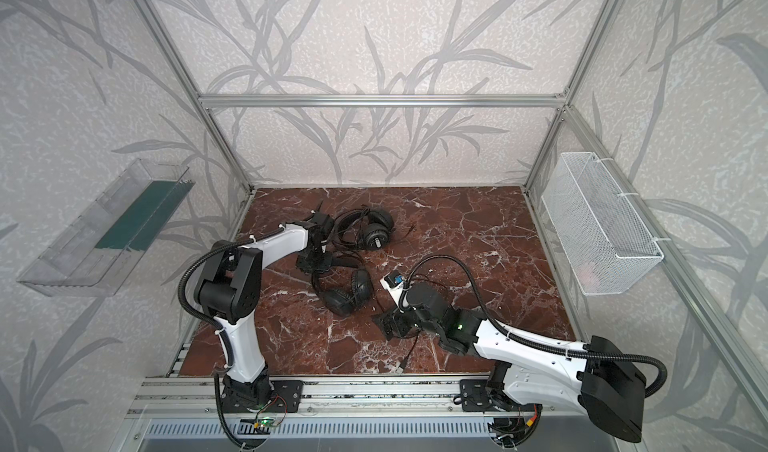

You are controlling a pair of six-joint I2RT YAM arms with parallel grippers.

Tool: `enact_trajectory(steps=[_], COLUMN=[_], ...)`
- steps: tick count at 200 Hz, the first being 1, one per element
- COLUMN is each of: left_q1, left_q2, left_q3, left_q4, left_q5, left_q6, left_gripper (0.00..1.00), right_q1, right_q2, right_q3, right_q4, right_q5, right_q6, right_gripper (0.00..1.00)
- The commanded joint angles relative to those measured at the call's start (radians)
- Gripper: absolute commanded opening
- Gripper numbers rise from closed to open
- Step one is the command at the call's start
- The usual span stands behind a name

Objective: Wrap the headphones

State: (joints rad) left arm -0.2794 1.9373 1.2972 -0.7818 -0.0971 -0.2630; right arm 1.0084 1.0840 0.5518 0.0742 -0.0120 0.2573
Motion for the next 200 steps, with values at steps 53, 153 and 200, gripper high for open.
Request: enact_trajectory(steps=[53,153,200], left_q1=[-0.001,0.060,0.097], left_q2=[-0.431,-0.767,-0.825], left_q3=[-0.161,-0.140,-0.087], left_q4=[-0.180,-0.165,-0.196], left_q5=[0.102,0.306,0.472], left_q6=[-0.249,-0.345,-0.304], left_gripper=[0.00,0.00,0.00], right_q1=[0.007,0.007,0.007], right_q2=[-0.015,-0.324,-0.379], right_q3=[-0.022,-0.111,-0.081], right_q4=[0.025,0.126,0.104], right_q5=[0.010,0.095,0.074], right_q6=[-0.035,-0.059,-0.056], right_gripper=[0.99,0.99,0.99])
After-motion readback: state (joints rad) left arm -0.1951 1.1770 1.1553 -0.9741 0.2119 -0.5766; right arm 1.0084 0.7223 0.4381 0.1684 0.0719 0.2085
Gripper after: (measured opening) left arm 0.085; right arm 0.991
